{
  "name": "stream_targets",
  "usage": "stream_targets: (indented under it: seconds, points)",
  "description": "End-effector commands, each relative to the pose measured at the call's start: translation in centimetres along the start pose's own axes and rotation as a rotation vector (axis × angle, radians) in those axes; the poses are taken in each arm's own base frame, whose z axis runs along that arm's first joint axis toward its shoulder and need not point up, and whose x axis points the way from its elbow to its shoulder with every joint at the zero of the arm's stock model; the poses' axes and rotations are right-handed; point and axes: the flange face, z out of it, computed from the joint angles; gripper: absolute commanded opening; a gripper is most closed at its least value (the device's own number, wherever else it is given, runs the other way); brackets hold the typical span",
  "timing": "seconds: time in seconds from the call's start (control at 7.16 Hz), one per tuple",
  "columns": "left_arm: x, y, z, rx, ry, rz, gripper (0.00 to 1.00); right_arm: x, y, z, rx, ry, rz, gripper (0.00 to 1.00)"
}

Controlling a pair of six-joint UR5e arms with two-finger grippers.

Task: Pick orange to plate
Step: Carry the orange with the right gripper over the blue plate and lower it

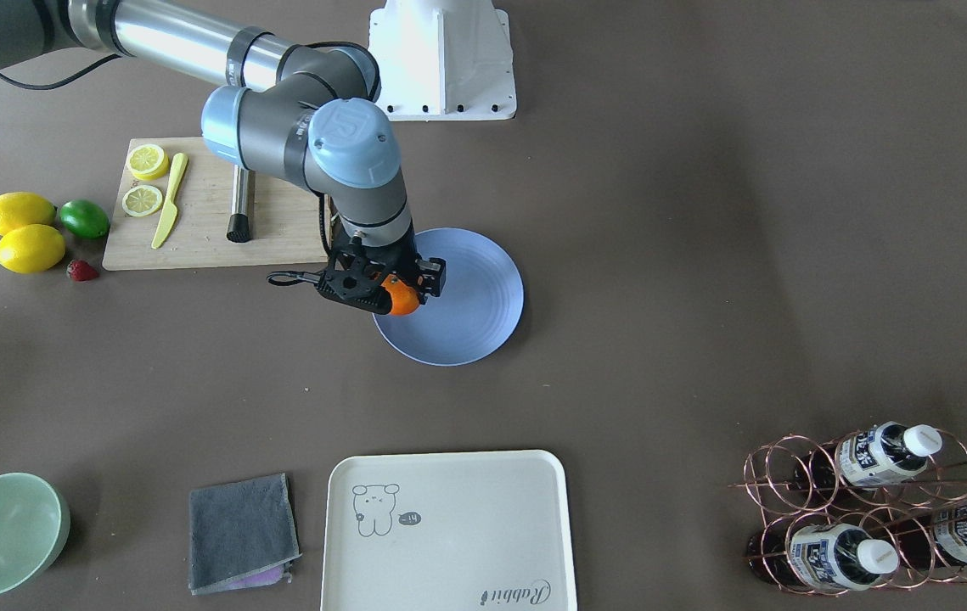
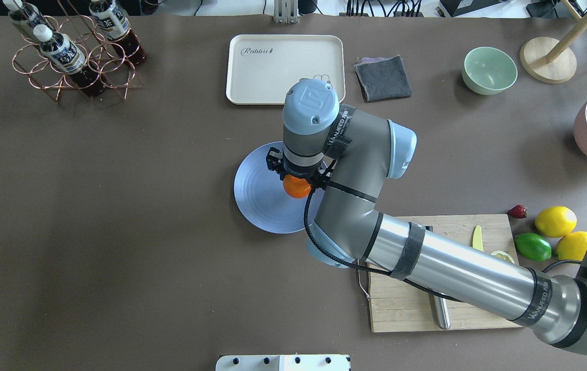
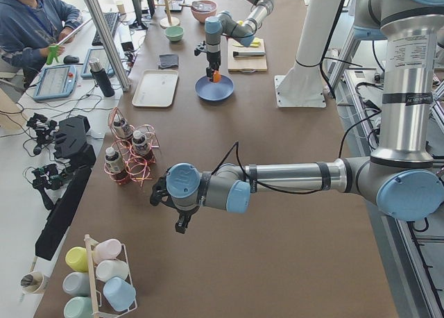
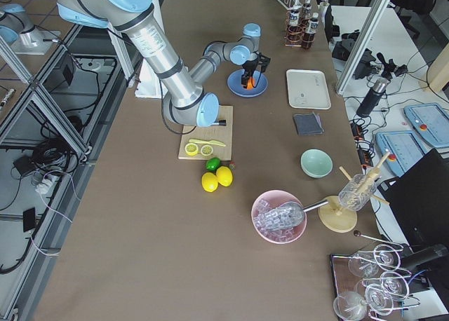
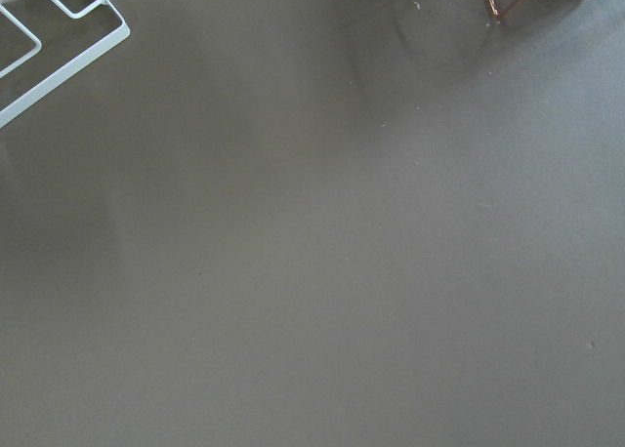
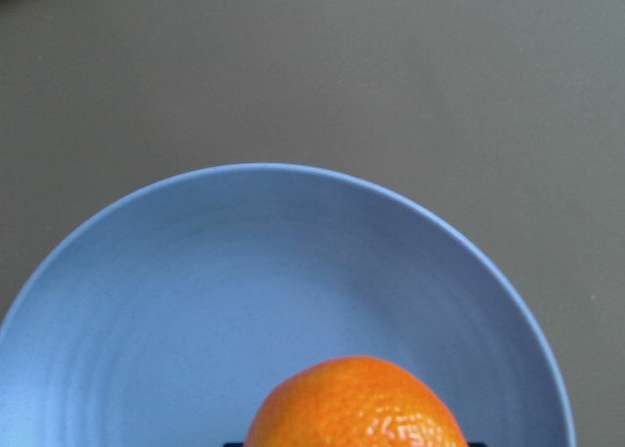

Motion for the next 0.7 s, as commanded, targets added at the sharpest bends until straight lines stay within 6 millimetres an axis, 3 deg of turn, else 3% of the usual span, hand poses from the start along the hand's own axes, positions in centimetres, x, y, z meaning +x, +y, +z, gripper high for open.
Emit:
stream_targets:
  seconds: [0.0,0.28,0.42,0.56]
  points:
    - [-0.2,0.3,0.1,-0.003,0.000,-0.005,0.98,-3.0,2.8,2.0,0.015,0.024,0.009,0.00]
    - [-0.5,1.1,0.3,-0.008,0.000,-0.014,0.98,-3.1,3.3,2.7,0.054,0.004,-0.008,0.00]
    - [-0.5,1.2,0.3,-0.008,0.000,-0.014,0.98,-2.9,2.7,2.8,0.058,0.007,-0.013,0.80]
    - [-0.5,1.2,0.3,-0.008,0.000,-0.014,0.98,-3.0,1.6,2.2,0.070,-0.002,-0.012,1.00]
